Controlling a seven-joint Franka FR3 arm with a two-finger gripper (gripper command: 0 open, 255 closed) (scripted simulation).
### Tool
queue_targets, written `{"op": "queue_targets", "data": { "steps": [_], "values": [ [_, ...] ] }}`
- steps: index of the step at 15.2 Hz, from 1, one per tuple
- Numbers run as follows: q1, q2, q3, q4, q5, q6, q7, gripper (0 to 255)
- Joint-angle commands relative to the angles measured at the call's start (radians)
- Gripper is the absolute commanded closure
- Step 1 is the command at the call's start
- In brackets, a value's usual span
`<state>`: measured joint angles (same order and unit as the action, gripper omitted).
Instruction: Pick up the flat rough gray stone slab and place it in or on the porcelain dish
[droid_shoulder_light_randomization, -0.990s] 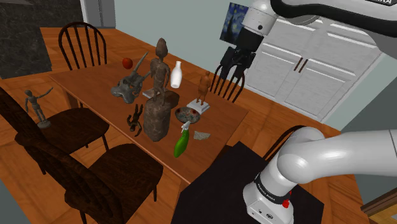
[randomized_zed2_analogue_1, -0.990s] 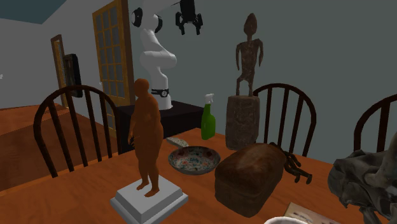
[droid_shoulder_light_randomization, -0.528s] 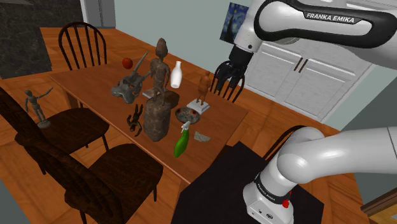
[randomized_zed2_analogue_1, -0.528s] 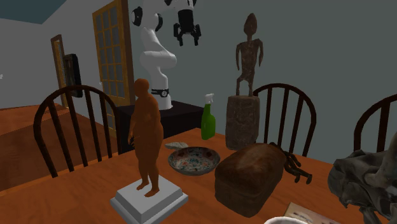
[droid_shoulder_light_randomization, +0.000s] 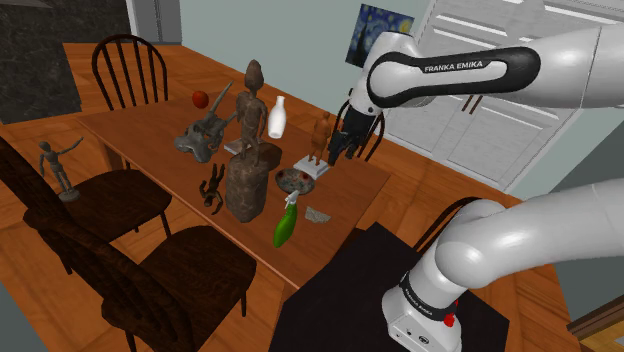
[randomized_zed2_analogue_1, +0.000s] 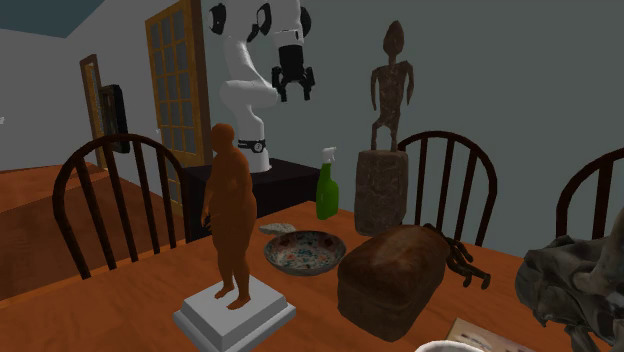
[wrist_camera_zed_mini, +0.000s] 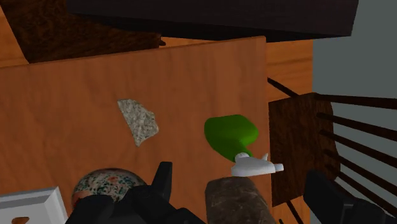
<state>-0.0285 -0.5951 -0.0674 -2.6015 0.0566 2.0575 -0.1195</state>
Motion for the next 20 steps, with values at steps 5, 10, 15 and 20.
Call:
{"op": "queue_targets", "data": {
  "steps": [5,10,15,20],
  "values": [
    [-0.004,0.171,-0.058,-0.051,-0.015,0.209,-0.117,0],
    [0.004,0.365,-0.104,-0.045,0.003,0.383,-0.225,0],
    [0.015,0.581,-0.138,0.003,0.074,0.535,-0.361,0],
    [-0.010,0.806,-0.122,0.091,0.189,0.651,-0.522,0]
  ]
}}
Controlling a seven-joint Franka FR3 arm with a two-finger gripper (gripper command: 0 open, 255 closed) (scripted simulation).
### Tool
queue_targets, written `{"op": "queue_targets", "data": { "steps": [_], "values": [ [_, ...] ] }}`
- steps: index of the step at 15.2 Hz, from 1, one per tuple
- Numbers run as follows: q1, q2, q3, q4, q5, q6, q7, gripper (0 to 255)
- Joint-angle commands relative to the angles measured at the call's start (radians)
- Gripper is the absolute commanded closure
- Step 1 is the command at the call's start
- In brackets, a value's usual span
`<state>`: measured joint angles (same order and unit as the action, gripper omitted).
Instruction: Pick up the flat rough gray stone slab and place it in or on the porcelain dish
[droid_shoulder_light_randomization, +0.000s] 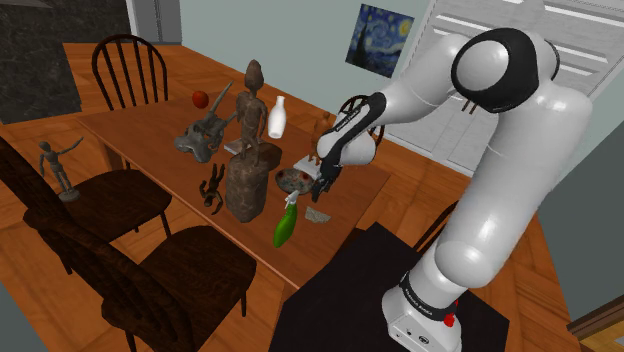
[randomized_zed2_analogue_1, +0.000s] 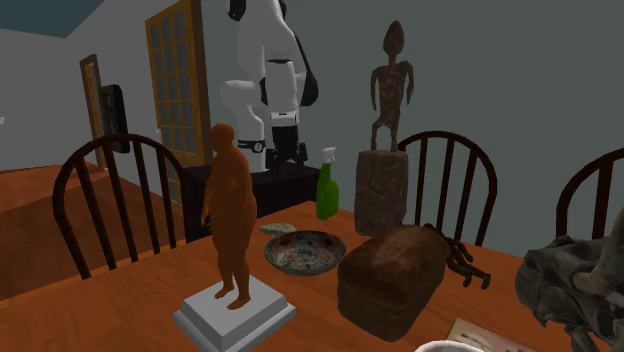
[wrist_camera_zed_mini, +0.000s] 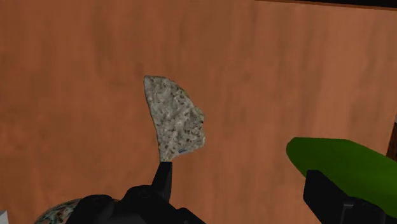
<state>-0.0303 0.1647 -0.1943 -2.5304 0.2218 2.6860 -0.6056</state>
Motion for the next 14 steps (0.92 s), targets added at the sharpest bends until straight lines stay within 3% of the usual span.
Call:
{"op": "queue_targets", "data": {
  "steps": [1,8,14],
  "values": [
    [-0.020,0.090,0.015,0.041,0.044,0.041,-0.065,0],
    [-0.113,0.376,0.090,0.218,0.114,0.137,-0.210,0],
    [-0.138,0.464,0.124,0.252,0.137,0.193,-0.230,0]
  ]
}}
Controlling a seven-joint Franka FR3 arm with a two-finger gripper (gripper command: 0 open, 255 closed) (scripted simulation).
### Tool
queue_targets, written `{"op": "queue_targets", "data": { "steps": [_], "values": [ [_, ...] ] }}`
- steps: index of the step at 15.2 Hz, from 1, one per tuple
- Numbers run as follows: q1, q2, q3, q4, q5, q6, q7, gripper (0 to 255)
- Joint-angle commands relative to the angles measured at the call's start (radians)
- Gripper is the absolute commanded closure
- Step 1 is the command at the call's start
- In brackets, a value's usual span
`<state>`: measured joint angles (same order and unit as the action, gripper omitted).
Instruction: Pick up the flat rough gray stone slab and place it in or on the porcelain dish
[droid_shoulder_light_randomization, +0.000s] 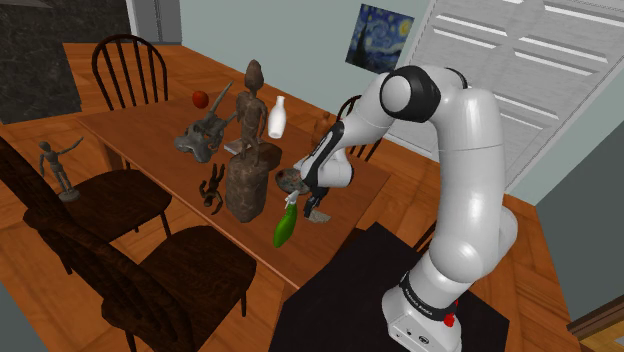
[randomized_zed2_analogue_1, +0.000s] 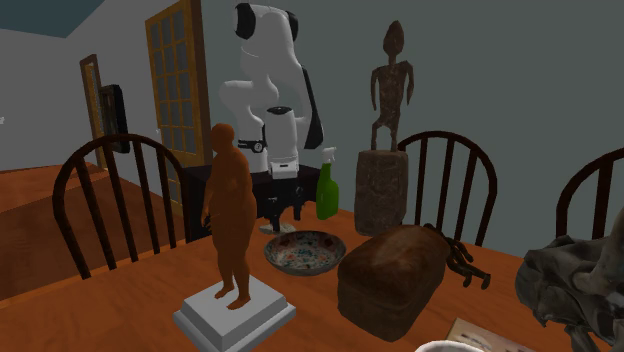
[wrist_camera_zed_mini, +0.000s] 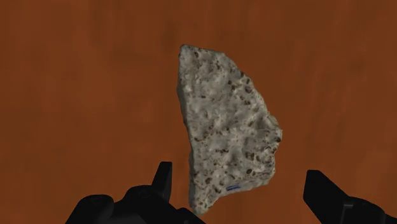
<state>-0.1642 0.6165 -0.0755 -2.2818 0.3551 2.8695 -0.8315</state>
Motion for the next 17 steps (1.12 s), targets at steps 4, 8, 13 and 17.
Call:
{"op": "queue_targets", "data": {
  "steps": [4,8,13,17],
  "values": [
    [-0.011,0.035,0.014,0.013,0.008,0.023,-0.008,0],
    [-0.011,0.035,0.014,0.013,0.008,0.023,-0.008,0],
    [-0.011,0.035,0.013,0.013,0.008,0.023,-0.008,255],
    [-0.011,0.035,0.014,0.013,0.008,0.024,-0.008,255]
  ]
}}
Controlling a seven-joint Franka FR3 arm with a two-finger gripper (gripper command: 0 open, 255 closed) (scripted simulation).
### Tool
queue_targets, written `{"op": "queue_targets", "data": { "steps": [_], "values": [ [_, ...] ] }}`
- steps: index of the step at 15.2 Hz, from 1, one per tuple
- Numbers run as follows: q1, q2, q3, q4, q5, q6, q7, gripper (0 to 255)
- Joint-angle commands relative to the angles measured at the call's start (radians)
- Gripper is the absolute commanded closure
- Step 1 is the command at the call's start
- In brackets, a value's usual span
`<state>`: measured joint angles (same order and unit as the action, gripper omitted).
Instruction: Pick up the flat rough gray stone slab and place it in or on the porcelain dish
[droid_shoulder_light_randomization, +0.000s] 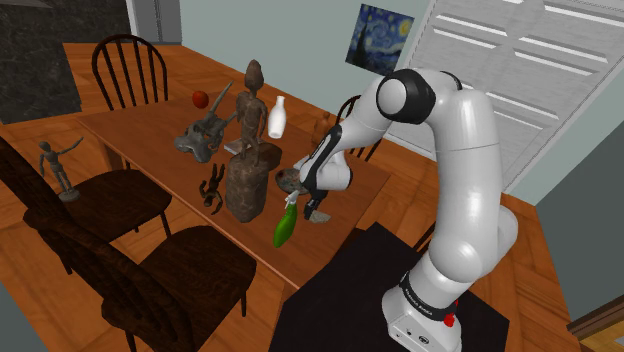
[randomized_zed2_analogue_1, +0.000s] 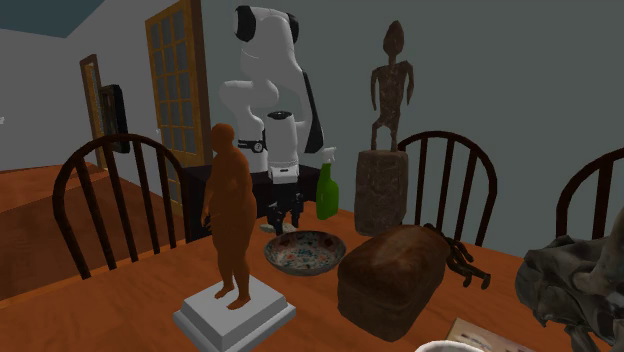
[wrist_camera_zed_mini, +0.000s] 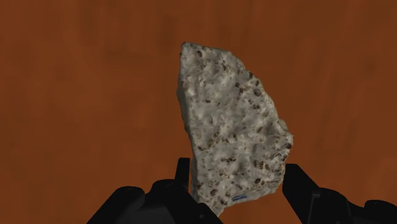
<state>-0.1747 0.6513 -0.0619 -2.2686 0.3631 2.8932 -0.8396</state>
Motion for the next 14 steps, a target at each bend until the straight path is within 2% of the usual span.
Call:
{"op": "queue_targets", "data": {
  "steps": [1,14],
  "values": [
    [0.000,0.000,0.000,0.000,0.000,0.000,0.000,255],
    [0.057,-0.176,-0.069,-0.067,-0.049,-0.113,0.047,255]
  ]
}}
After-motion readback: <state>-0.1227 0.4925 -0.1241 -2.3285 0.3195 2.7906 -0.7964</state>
